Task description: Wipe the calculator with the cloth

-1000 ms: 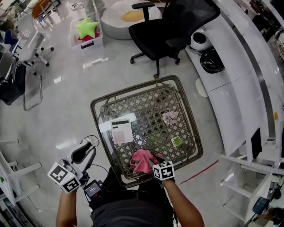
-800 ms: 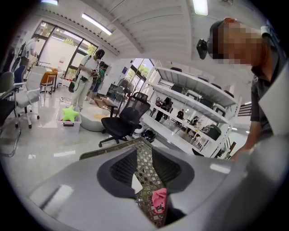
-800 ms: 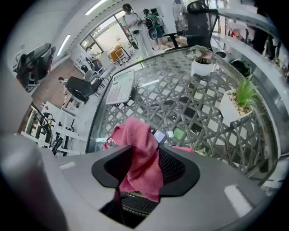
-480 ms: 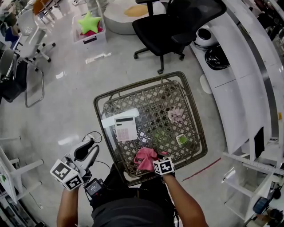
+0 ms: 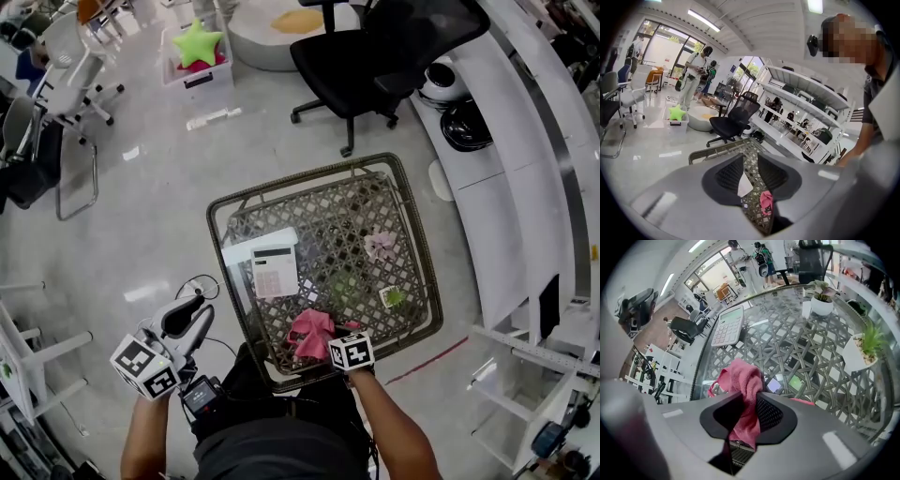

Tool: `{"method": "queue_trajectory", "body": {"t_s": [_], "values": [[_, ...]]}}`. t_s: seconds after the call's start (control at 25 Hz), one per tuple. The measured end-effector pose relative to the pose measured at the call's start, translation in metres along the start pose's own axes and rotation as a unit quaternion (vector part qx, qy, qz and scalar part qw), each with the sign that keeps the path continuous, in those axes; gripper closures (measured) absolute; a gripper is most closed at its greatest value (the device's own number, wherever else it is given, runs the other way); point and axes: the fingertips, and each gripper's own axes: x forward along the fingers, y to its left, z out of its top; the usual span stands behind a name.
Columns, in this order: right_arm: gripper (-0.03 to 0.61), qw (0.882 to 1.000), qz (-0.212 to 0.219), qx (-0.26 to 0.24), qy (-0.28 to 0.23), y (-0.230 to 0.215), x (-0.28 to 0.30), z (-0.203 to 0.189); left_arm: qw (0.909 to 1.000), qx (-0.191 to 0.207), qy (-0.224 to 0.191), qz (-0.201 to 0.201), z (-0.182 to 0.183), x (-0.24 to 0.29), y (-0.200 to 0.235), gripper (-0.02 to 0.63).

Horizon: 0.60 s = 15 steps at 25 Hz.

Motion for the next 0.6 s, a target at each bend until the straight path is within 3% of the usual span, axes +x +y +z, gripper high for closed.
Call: {"method": "queue_trajectory", "body": {"t_s": [0.32,0.6], "values": [[0.502,0.999,0.010,0.006,-0.035,0.018,0.002,0.041,0.9999,-0.008,0.002,0.007,-0.006,-0.003,0.013,0.505],[0.502,0.999,0.017,-0.002,-0.050,0.033,0.009,0.085,0.9993,-0.007,0.032,0.015,-0.032,-0.001,0.030,0.506]]}}
